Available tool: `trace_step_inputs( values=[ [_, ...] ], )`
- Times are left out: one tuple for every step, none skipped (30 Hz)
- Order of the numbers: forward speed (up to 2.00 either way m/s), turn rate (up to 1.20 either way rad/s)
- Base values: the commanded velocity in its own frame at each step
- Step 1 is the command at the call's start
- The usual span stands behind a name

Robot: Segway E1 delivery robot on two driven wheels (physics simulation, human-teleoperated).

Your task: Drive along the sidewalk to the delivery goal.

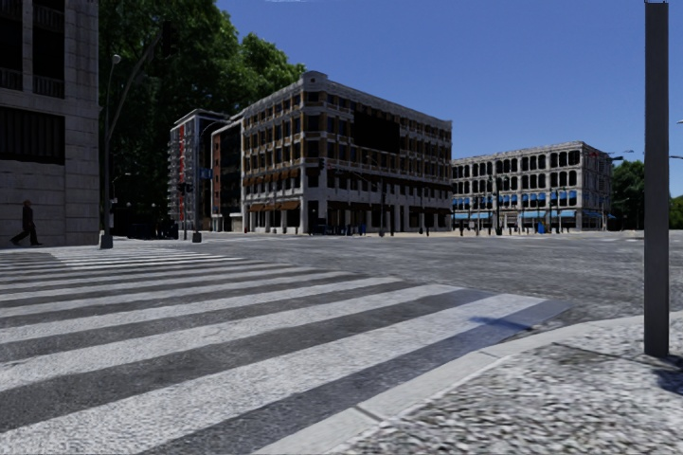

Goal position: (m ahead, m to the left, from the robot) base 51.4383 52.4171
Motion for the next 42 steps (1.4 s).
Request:
trace_step_inputs(
  values=[
    [2.00,0.62],
    [2.00,0.62],
    [2.00,0.62],
    [2.00,0.62],
    [2.00,0.62],
    [2.00,0.62],
    [2.00,0.62],
    [2.00,0.62],
    [2.00,0.62],
    [2.00,0.62],
    [2.00,0.62],
    [2.00,0.62],
    [2.00,0.62],
    [2.00,0.62],
    [2.00,0.62],
    [2.00,0.62],
    [2.00,0.62],
    [2.00,0.62],
    [2.00,0.62],
    [2.00,0.62],
    [2.00,0.62],
    [2.00,0.62],
    [2.00,0.62],
    [2.00,0.62],
    [2.00,0.60],
    [2.00,0.56],
    [2.00,0.54],
    [2.00,0.54],
    [2.00,0.54],
    [2.00,0.54],
    [2.00,0.54],
    [2.00,0.54],
    [2.00,0.50],
    [2.00,0.44],
    [2.00,0.52],
    [2.00,0.52],
    [2.00,0.58],
    [2.00,0.60],
    [2.00,0.60],
    [2.00,0.60],
    [2.00,0.60],
    [2.00,0.60]
  ],
)
